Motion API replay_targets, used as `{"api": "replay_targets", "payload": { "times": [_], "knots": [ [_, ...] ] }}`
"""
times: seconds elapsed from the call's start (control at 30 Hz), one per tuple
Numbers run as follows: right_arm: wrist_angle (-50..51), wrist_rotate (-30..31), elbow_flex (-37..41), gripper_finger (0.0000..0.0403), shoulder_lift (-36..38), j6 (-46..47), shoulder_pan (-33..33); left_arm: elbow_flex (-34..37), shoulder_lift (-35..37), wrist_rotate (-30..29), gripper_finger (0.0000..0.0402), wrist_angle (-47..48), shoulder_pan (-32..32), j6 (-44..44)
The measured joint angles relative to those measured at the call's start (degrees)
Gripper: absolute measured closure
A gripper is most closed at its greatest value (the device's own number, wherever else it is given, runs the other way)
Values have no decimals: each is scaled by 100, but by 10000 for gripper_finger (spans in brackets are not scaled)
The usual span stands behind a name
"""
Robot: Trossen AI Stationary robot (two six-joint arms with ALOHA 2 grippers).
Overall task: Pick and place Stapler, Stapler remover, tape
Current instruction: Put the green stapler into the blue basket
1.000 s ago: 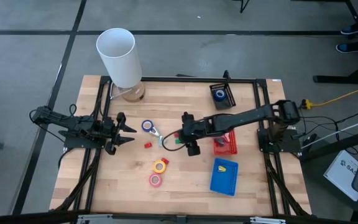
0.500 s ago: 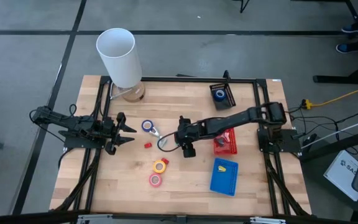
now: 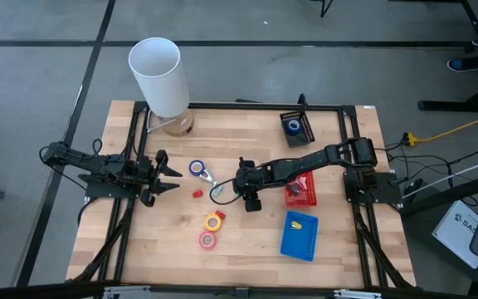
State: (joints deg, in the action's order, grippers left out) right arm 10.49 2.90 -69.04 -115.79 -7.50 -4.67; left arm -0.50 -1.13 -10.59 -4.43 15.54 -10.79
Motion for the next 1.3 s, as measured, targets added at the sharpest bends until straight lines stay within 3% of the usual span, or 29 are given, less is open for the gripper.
{"api": "replay_targets", "payload": {
  "times": [0.23,0.43,1.0,1.3],
  "knots": [
    [177,-3,-4,334,7,-1,0,-1,2,0,233,0,-1,0],
    [438,-495,2,336,173,-102,0,0,0,0,233,1,1,0],
    [1513,-508,2,336,1676,-360,-44,0,2,0,233,0,-1,0],
    [2217,-505,0,336,2449,-199,-449,-1,2,0,233,0,-1,0]
  ]
}}
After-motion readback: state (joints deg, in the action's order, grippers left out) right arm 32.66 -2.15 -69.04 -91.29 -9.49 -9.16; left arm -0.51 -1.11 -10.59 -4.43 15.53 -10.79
